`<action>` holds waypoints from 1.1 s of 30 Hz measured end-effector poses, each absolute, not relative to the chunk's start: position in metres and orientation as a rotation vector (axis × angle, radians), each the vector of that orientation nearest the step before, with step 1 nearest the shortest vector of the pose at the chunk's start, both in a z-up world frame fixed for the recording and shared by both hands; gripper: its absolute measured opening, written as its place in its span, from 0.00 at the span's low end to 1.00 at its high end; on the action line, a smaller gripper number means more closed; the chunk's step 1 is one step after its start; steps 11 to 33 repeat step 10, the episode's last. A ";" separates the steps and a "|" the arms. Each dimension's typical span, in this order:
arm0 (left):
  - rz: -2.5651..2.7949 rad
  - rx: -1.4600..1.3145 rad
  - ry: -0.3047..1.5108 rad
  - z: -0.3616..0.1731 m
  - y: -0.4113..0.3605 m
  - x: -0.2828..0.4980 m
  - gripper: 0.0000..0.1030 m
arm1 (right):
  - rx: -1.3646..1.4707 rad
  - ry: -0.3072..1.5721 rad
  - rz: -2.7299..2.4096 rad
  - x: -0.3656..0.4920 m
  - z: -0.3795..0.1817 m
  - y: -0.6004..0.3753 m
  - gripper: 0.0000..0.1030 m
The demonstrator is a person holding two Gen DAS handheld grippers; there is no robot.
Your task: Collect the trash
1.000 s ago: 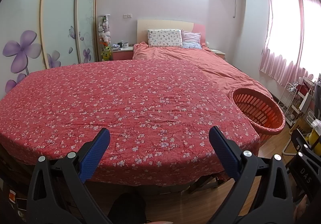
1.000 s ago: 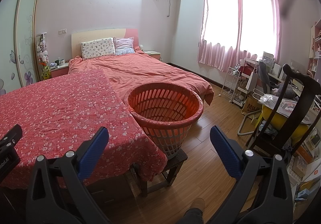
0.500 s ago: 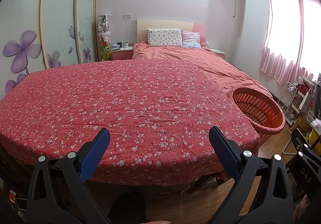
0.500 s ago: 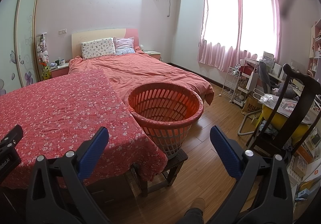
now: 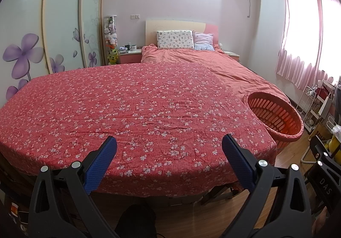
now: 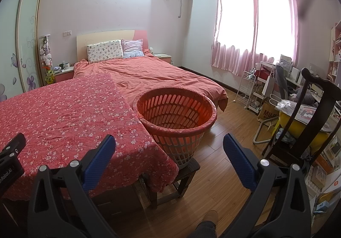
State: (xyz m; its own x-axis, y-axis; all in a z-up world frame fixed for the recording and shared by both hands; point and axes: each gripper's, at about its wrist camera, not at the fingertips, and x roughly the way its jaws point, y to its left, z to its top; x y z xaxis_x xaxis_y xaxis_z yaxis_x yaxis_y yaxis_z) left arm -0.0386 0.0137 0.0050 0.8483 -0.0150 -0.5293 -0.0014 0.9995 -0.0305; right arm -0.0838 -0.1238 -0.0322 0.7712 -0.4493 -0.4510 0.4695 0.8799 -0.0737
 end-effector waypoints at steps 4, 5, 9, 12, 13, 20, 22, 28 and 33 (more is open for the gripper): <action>-0.006 -0.021 0.560 0.006 0.013 -0.037 0.95 | 0.045 0.478 -0.498 -0.084 -0.033 -0.124 0.96; -0.005 -0.018 0.561 0.006 0.014 -0.037 0.95 | 0.045 0.477 -0.498 -0.084 -0.033 -0.124 0.96; -0.004 -0.017 0.562 0.006 0.013 -0.036 0.95 | 0.044 0.478 -0.497 -0.083 -0.033 -0.123 0.96; -0.004 -0.017 0.562 0.006 0.014 -0.037 0.95 | 0.044 0.478 -0.497 -0.083 -0.034 -0.122 0.96; -0.004 -0.017 0.562 0.006 0.014 -0.037 0.95 | 0.044 0.478 -0.497 -0.083 -0.034 -0.122 0.96; -0.004 -0.017 0.562 0.006 0.014 -0.037 0.95 | 0.044 0.478 -0.497 -0.083 -0.034 -0.122 0.96; -0.004 -0.017 0.562 0.006 0.014 -0.037 0.95 | 0.044 0.478 -0.497 -0.083 -0.034 -0.122 0.96; -0.004 -0.017 0.562 0.006 0.014 -0.037 0.95 | 0.044 0.478 -0.497 -0.083 -0.034 -0.122 0.96; -0.004 -0.017 0.562 0.006 0.014 -0.037 0.95 | 0.044 0.478 -0.497 -0.083 -0.034 -0.122 0.96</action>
